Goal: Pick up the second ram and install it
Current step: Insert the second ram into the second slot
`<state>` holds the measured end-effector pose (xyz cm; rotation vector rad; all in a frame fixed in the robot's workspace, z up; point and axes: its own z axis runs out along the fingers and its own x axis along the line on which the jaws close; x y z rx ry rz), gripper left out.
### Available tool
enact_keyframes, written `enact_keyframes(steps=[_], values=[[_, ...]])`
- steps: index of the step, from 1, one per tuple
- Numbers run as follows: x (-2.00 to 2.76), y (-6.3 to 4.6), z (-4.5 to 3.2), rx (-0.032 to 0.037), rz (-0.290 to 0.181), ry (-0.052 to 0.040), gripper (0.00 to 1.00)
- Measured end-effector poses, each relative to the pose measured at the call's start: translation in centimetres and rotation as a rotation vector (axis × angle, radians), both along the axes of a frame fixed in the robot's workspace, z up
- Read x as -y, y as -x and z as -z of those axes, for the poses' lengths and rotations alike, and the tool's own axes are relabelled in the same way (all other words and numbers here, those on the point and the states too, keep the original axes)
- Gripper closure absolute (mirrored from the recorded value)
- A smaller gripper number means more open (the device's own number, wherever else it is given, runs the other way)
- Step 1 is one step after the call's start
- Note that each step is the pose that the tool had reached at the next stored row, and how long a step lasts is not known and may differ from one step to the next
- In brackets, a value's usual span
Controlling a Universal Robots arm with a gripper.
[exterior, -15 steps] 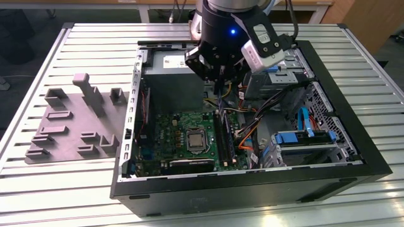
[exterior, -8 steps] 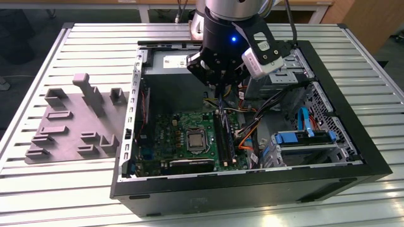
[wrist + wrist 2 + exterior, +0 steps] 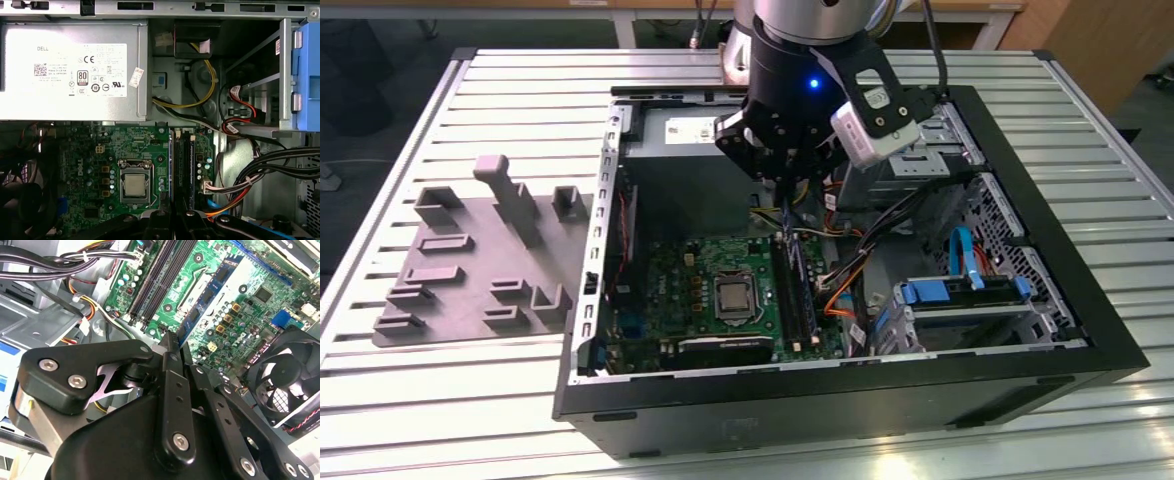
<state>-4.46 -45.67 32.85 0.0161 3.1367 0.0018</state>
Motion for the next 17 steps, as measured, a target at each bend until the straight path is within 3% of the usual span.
enact_keyframes(steps=[9, 12, 17], values=[[0.0, 0.0, 0.0, -0.0001, 0.0, -0.0006, 0.86], [0.0, -0.1, 0.32, -0.0071, 0.0, -0.0005, 0.86], [0.0, -0.2, 1.23, -0.0102, 0.0, -0.0008, 0.86]])
